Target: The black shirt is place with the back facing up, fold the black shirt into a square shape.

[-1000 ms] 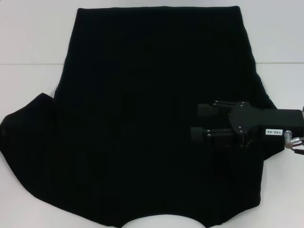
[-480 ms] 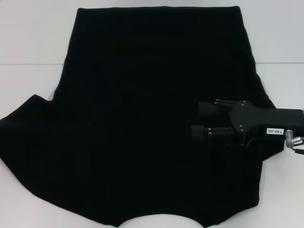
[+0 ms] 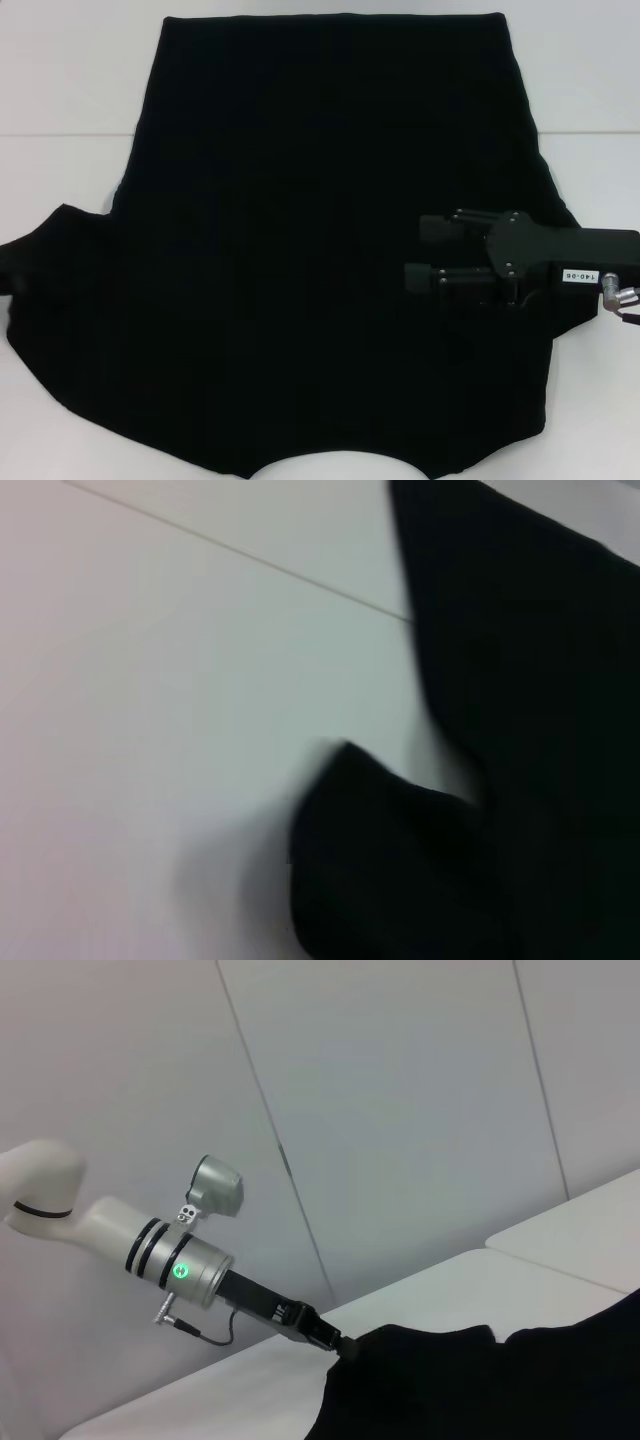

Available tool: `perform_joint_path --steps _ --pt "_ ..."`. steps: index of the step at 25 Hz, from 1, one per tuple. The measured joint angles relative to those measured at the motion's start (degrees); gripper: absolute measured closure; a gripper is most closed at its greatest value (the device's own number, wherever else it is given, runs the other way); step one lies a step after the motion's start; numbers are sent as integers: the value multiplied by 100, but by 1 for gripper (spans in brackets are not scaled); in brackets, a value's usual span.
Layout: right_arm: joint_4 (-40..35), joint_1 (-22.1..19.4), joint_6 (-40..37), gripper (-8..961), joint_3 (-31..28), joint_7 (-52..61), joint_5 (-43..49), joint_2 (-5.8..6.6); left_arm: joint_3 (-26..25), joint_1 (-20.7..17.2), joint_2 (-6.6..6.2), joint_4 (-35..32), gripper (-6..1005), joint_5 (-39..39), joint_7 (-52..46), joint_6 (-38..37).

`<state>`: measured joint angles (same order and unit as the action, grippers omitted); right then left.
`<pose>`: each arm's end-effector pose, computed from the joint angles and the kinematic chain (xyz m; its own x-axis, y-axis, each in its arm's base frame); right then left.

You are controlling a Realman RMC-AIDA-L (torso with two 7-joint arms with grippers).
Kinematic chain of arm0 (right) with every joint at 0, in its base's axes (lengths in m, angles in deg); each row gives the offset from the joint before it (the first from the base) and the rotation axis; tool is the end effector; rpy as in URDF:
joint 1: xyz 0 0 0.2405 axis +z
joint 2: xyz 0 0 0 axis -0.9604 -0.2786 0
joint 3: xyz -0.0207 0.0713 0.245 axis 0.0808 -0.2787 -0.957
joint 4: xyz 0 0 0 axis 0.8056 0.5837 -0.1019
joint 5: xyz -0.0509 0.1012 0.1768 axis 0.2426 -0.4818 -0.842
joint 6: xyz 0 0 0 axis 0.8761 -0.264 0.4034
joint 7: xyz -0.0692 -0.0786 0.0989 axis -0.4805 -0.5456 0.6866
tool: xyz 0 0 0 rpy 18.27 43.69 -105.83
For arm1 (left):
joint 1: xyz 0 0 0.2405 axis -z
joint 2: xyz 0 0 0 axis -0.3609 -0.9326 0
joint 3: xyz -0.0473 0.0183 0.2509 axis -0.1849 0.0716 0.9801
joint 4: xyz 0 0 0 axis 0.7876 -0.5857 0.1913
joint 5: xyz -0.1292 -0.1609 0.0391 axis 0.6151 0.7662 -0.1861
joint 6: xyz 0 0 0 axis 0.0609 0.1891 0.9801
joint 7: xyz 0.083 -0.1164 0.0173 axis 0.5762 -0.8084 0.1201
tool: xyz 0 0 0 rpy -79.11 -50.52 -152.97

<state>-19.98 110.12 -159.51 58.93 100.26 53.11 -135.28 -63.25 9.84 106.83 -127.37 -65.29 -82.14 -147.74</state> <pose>0.2191 0.3459 0.0053 0.7473 -0.3446 -0.5682 -0.4212 -0.9070 -0.0039 -0.3726 0.3358 0.0933 0.2172 0.7645 0.6069 0.9506 -0.0243 -0.3096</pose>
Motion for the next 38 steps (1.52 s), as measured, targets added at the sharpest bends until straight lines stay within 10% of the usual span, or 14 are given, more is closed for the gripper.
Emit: perform_joint_path --steps 38 --pt "-21 -27 -44 66 -120 -5 1 30 -146 -232 30 -132 999 1 -23 -55"
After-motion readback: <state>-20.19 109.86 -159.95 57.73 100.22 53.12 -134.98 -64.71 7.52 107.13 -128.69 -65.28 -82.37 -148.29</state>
